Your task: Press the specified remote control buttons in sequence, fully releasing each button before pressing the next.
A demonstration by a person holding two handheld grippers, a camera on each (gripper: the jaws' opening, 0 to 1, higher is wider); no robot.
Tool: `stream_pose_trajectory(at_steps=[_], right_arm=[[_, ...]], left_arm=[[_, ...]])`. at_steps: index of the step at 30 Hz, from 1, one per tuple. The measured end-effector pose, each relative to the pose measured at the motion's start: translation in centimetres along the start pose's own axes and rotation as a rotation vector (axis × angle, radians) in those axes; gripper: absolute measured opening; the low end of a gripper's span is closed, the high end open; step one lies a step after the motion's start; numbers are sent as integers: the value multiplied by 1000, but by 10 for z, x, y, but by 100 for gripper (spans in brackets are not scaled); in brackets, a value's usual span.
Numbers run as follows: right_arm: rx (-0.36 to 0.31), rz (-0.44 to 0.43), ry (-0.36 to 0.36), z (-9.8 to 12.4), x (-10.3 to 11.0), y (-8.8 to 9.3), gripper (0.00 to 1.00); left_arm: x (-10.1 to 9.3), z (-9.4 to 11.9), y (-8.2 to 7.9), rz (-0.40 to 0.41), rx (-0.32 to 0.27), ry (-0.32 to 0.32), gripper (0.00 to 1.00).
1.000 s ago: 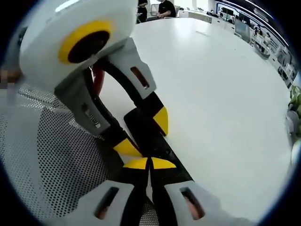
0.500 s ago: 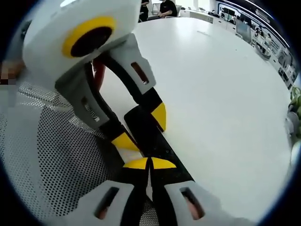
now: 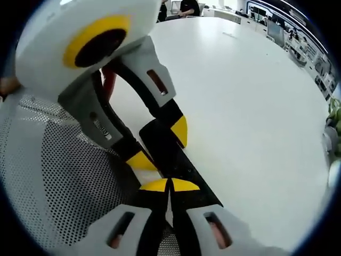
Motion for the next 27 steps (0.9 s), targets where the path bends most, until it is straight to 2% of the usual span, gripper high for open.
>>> stream_pose_trajectory(at_steps=[7,12,15,27], right_arm=[[18,26,-1,0,3,-1,0],[-57,-28,-11,7,0,-7,0],[-75,-44,-7,8,-3,-7,0],[-48,-13,13,3,-1,-7,0]], left_arm=[[1,0,1,32,-13,-1,25],[1,0,1,31,-16,0,25],[1,0,1,27,-16,1,25],[0,0,0,28,-19,8,25]])
Point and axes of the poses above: the point that each gripper's makers call its tool centre point, and the gripper's own axes: z roughly backward along the fingers, x roughly to its left, y roughly out of its underside, the point moved 9 cm from there along z, roughly backward along the fingers, and after that the axes turned 2 degrees about x, right-handed, at the moved point
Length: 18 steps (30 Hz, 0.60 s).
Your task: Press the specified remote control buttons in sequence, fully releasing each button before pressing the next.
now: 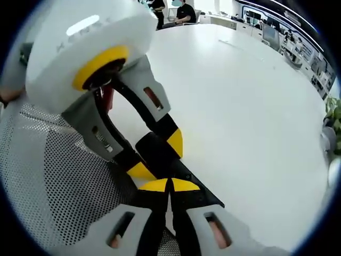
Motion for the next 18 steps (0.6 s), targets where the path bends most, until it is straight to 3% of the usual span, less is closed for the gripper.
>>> stream_pose_trajectory(at_steps=[18], right_arm=[[15,33,14,-1,1,1,0]], left_arm=[[-7,-2,-2,-30,-5,49,24]])
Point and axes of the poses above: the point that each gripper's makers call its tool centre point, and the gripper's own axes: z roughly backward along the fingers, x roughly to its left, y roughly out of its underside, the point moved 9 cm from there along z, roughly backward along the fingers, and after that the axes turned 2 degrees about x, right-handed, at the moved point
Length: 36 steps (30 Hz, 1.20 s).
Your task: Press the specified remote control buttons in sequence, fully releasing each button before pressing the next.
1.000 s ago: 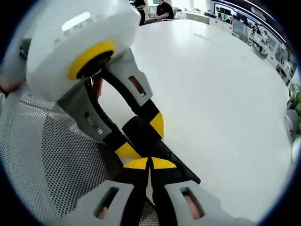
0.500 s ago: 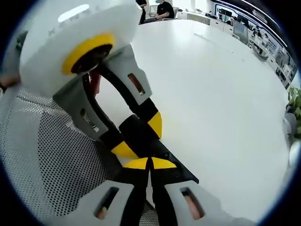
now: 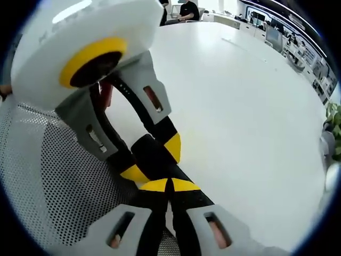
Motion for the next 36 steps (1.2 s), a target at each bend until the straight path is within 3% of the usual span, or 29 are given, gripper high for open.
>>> stream_pose_trajectory(at_steps=[21,28,36], right_arm=[[-18,-21,-14,-1,0,3,0],[-16,18,2,-2,2,2,0],[-22,-23,-9,-2,0,2,0]], left_arm=[[1,0,1,6,-24,4,24],[1,-1,2,14,-38,1,24],[1,-1,2,22,-44,-4,24]])
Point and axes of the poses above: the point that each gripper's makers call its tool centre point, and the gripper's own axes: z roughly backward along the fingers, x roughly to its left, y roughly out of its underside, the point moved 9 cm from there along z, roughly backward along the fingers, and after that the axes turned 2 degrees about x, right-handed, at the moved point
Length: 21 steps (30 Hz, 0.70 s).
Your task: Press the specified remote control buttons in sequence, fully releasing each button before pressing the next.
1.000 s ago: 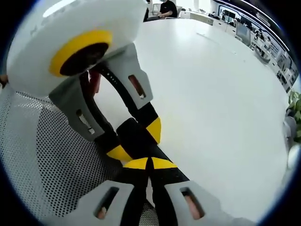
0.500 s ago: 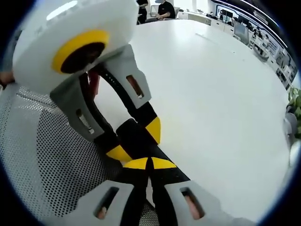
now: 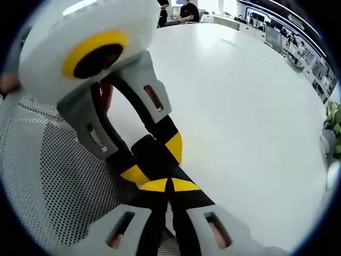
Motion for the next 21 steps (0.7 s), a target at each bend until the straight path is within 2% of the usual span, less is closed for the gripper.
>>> stream_pose_trajectory(at_steps=[21], right_arm=[[24,7,15,1,3,-2,0]], left_arm=[[-1,0,1,-3,-3,-1,24]])
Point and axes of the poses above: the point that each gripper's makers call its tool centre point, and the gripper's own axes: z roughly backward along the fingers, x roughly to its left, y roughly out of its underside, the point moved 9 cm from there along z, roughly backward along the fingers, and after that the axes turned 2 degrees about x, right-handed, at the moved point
